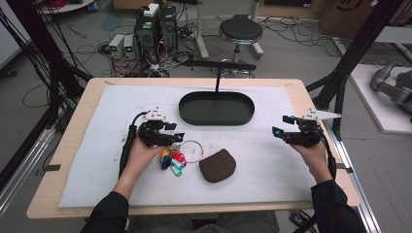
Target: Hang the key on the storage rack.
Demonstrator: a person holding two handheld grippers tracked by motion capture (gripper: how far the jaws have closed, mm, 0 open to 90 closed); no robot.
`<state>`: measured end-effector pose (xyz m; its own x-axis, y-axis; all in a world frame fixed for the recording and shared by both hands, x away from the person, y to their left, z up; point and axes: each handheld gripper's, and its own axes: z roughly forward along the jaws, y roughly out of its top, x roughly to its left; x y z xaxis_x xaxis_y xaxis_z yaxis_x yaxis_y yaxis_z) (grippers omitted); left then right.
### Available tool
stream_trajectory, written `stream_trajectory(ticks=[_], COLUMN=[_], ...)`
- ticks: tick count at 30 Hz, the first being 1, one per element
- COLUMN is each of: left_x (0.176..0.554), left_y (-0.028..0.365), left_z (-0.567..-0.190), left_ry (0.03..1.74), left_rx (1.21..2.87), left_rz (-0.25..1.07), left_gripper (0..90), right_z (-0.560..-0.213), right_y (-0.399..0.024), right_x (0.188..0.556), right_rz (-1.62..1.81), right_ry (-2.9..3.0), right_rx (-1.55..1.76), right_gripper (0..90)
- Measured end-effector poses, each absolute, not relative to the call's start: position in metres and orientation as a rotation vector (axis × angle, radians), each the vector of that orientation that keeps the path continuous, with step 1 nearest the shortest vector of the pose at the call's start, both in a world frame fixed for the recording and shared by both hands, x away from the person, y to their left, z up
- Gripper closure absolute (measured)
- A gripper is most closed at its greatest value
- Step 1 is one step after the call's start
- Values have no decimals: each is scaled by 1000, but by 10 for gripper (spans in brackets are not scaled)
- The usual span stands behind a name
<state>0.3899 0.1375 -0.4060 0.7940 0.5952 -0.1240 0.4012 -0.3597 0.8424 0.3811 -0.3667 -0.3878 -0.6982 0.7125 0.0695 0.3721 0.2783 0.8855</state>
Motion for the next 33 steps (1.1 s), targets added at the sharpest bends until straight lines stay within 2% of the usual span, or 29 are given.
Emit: stream_trajectory(ticks=[9, 15, 16, 26, 33], left_x=[398, 400, 400, 400, 404], left_y=[126, 121, 120, 111, 105], left_z=[-412, -416, -416, -424, -431], left_ry=[756, 771, 767, 761, 796], left_rx=[2074, 2115, 2131, 2226, 2273], left_rz=[216, 207, 204, 197, 229], left_gripper=[407, 431, 470, 590, 625], right_z=[-388, -389, -389, -389, -389], right_y=[-368, -366, -366, -365, -366], right_x=[382, 382, 382, 382, 382], right_rz=[1391, 1385, 1385, 1383, 1382], right_ry=[2215, 2222, 2226, 2223, 2224], right_rx=[993, 989, 989, 985, 992], right_gripper=[249, 249, 249, 251, 251])
